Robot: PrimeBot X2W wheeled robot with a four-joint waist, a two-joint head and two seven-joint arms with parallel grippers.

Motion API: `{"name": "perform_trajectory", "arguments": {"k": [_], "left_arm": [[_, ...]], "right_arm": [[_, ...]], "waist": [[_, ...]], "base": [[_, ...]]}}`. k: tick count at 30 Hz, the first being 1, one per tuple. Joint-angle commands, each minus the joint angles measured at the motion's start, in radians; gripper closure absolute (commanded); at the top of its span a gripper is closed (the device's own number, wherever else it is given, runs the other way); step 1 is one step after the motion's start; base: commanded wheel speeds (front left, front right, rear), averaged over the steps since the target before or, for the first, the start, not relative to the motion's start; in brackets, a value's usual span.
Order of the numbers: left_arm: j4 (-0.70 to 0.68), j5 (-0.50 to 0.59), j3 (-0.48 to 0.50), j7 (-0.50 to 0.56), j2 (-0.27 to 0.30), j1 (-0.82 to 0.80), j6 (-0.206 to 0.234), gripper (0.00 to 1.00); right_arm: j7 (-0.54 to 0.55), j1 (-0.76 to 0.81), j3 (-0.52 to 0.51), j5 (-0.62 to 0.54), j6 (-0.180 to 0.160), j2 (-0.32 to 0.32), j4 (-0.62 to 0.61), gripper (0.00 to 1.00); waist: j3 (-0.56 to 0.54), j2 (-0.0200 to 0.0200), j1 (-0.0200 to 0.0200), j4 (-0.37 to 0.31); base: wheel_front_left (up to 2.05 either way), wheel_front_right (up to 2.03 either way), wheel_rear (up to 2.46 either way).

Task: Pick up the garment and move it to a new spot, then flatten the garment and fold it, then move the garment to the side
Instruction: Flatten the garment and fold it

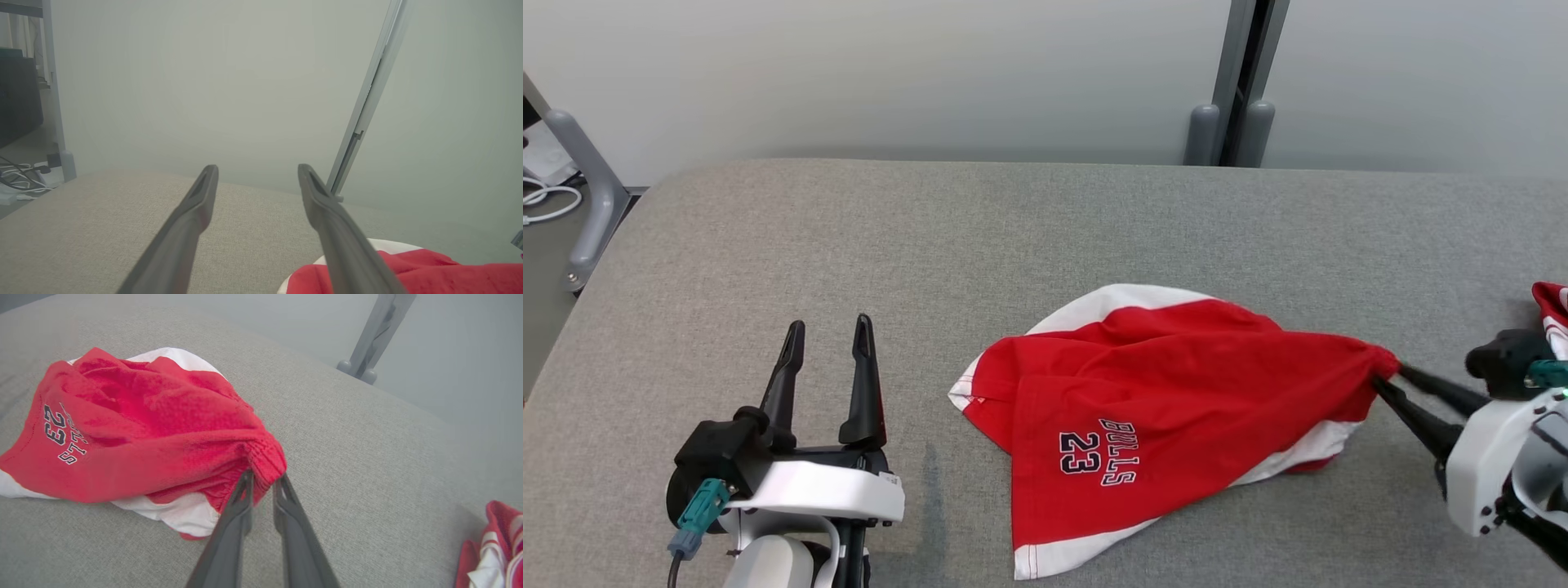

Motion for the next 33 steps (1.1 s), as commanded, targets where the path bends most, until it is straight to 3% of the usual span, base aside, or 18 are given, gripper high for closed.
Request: {"name": "perform_trajectory", "arguments": {"k": [1,7,13,16,21,29,33], "left_arm": [[0.001,-0.003,-0.001,-0.004,0.004,0.005,0.004,0.0],[0.006,0.004,-0.004,-0.004,0.003,0.0,-0.003,0.0],[0.0,0.01,-0.011,-0.004,0.003,-0.008,-0.007,0.0],[-0.007,0.011,-0.019,-0.004,0.003,-0.001,-0.01,0.0],[-0.005,0.011,-0.034,-0.004,0.003,0.017,-0.012,0.0],[0.012,0.022,-0.059,-0.004,0.004,0.03,-0.025,0.0],[0.083,-0.006,-0.111,-0.004,0.003,0.054,-0.076,0.0]], "right_arm": [[-0.016,0.01,-0.013,-0.009,0.0,0.008,0.027,0.0],[-0.055,0.006,-0.083,-0.089,0.0,0.058,0.168,0.0],[-0.217,0.005,-0.267,-0.213,0.0,0.167,0.266,0.0],[-0.264,0.055,-0.456,-0.308,0.0,0.256,0.224,0.0],[-0.264,0.211,-0.694,-0.466,0.0,0.392,0.01,0.0],[-0.265,0.335,-0.781,-0.584,0.0,0.496,-0.115,0.0],[-0.265,0.346,-0.789,-0.592,0.0,0.509,-0.116,0.0]], "waist": [[0.002,0.0,0.0,0.0],[0.009,0.0,0.0,-0.006],[0.015,0.0,0.0,-0.016],[0.016,0.0,0.0,-0.021],[0.015,0.0,0.0,-0.025],[0.014,0.0,0.0,-0.023],[0.008,0.0,0.0,-0.017]], "base": [[0.0,0.0,0.0],[0.0,0.0,0.0],[0.0,0.0,0.0],[0.0,0.0,0.0],[0.0,0.0,0.0],[0.0,0.0,0.0],[0.0,0.0,0.0]]}}
